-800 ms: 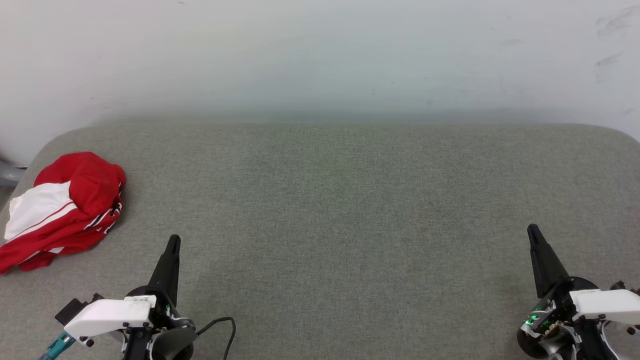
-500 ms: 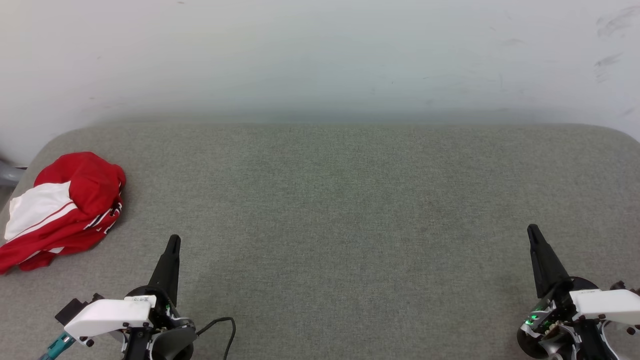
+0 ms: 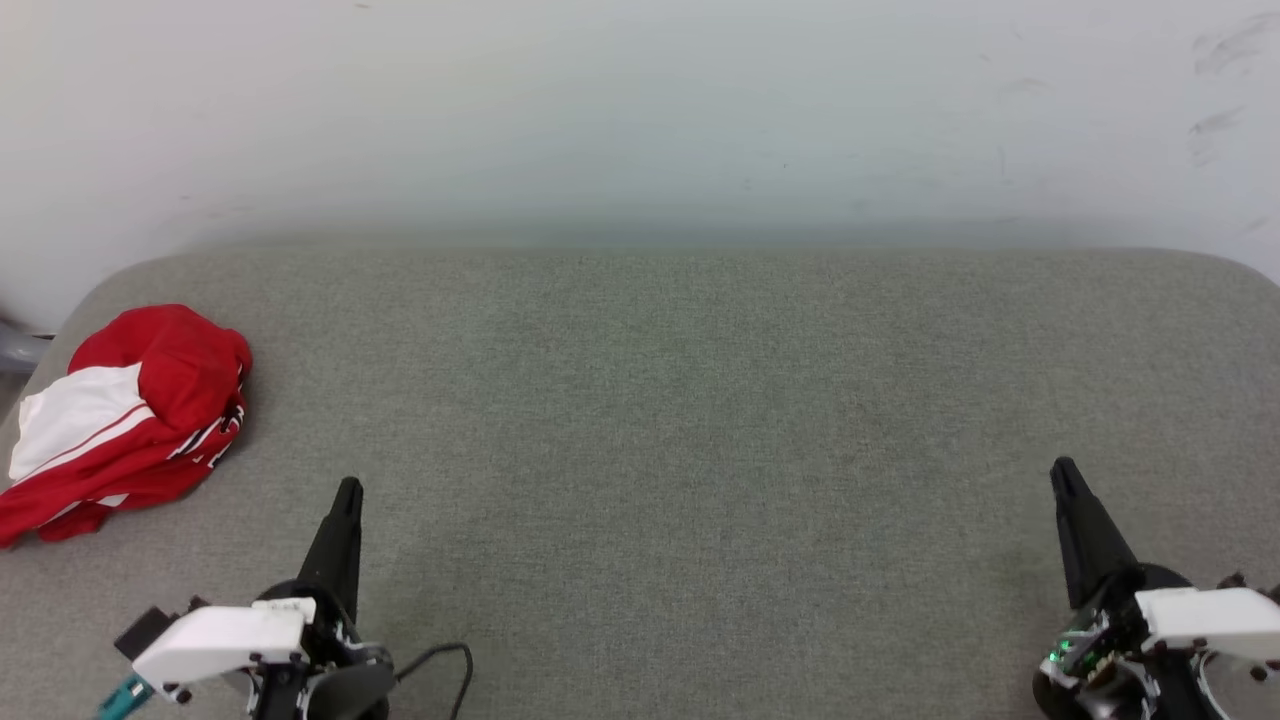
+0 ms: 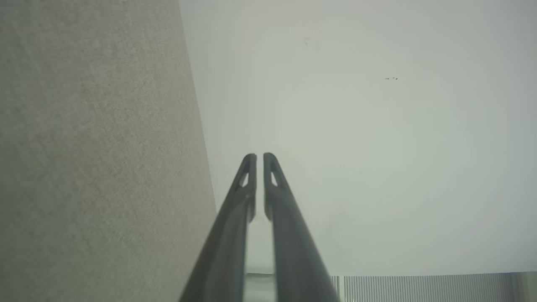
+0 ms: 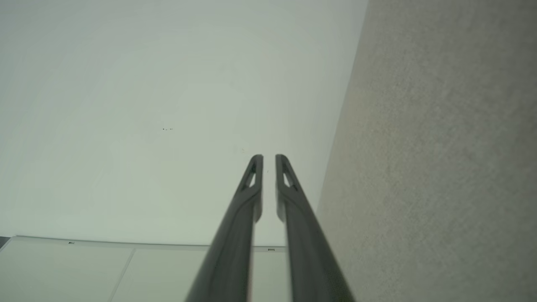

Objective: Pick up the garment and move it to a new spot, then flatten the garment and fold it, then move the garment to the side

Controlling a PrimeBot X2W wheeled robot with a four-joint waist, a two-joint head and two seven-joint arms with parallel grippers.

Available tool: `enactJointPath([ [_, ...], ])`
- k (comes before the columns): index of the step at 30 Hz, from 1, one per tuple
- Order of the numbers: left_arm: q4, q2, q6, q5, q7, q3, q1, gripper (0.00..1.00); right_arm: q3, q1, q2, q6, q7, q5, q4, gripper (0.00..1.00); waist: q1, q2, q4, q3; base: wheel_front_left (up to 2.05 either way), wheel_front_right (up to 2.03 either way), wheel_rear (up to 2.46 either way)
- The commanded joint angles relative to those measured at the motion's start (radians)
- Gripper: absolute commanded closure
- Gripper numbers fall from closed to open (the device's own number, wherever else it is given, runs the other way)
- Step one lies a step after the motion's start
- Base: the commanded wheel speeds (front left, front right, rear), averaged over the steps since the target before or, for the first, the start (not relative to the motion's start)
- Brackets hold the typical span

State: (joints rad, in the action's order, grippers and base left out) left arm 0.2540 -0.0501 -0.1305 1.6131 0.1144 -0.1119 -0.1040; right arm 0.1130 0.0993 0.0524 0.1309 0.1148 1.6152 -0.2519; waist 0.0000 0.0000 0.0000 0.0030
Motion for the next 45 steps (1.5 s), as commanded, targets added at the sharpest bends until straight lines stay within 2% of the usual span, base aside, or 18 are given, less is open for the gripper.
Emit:
enactJointPath([
  [1,-0.002,0.000,0.000,0.000,-0.001,0.000,0.000,0.00,0.000,0.001,0.000,0.000,-0.001,-0.001,0.001,0.00,0.0000,0.0000,0.000,0.000,0.00,0.00,0.00],
  [8,-0.010,0.001,0.000,-0.026,-0.030,0.005,0.016,0.00,-0.007,-0.017,-0.001,0.000,-0.030,-0.034,-0.005,0.00,0.0000,0.0000,0.000,0.001,0.00,0.00,0.00],
  [12,-0.022,0.001,0.000,-0.084,-0.050,-0.006,0.016,0.00,-0.001,-0.020,-0.001,0.000,-0.050,-0.094,0.010,0.00,0.0000,0.0000,0.000,0.002,0.00,0.00,0.00],
  [19,-0.063,0.001,0.026,-0.228,-0.082,-0.014,0.013,0.00,0.004,-0.025,-0.001,0.000,-0.082,-0.243,0.059,0.00,0.0000,0.0000,0.001,0.003,0.00,0.00,0.00],
  [33,-0.139,0.000,0.102,-0.541,-0.141,0.034,0.029,0.00,-0.026,-0.044,-0.001,0.000,-0.140,-0.591,0.152,0.00,0.0000,0.0000,0.004,0.005,0.00,0.00,0.00],
  [45,-0.157,0.000,0.137,-0.770,-0.184,0.074,0.039,0.00,-0.050,-0.063,-0.001,0.000,-0.184,-0.821,0.181,0.00,0.0000,0.0000,0.006,0.005,0.00,0.00,0.00],
])
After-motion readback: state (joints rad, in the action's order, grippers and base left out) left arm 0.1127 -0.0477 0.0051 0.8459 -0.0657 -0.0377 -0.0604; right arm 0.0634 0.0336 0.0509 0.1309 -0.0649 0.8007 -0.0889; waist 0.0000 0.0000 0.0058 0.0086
